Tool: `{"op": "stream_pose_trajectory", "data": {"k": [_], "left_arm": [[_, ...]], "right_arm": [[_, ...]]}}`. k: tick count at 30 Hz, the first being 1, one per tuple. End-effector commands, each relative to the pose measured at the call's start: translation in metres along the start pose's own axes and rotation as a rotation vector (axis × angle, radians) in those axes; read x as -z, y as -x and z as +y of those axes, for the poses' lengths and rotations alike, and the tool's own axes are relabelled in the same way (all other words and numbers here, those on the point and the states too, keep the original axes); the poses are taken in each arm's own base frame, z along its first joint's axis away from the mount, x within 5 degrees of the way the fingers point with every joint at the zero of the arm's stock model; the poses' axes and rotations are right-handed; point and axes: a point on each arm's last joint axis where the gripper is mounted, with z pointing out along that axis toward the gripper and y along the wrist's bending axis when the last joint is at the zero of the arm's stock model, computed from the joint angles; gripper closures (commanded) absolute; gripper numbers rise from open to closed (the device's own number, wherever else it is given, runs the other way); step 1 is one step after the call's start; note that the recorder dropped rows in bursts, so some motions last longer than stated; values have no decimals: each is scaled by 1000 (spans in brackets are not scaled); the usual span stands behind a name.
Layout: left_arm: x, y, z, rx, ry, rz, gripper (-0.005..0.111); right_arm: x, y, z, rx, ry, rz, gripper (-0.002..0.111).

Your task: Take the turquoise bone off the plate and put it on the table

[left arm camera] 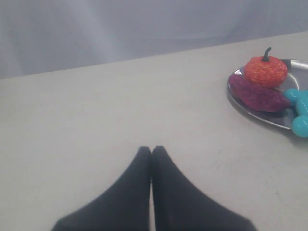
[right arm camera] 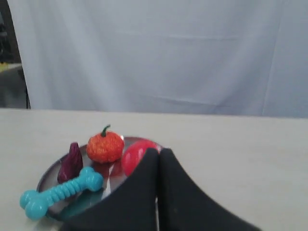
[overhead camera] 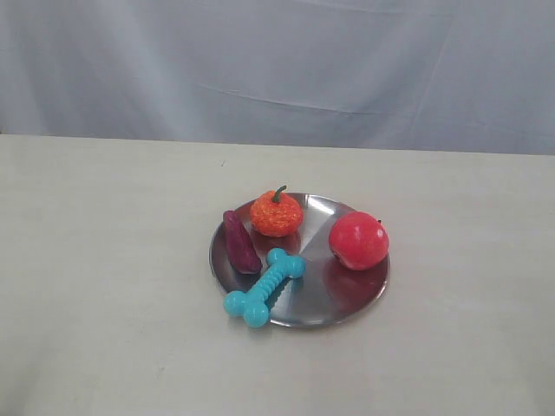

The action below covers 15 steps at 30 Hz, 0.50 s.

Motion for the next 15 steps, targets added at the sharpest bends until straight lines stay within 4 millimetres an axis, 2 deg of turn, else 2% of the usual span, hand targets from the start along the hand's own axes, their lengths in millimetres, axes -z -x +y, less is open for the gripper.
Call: {"op": "stream_pose_trajectory", "data": {"k": [1,3,5,7,11,15], "left_arm": [[0,-1,0,-2,-2,1,107],[0,-1,0,-2,-2,1,107],[0,-1,0,-2,-2,1,107],[0,-1,0,-2,-2,1,107],[0,-1,0,-2,-2,1,107],[0,-1,0,-2,-2,1,107]], "right_arm": [[2,17,2,-118,34,-183,109],[3,20,2,-186,45,-221,109],[2,19,2,-186,38,-181,109],[4,25,4,-175,32,-139,109],[15,57,8,-141,26,-92,109],[15,93,12,-94,-14,62,109]]}}
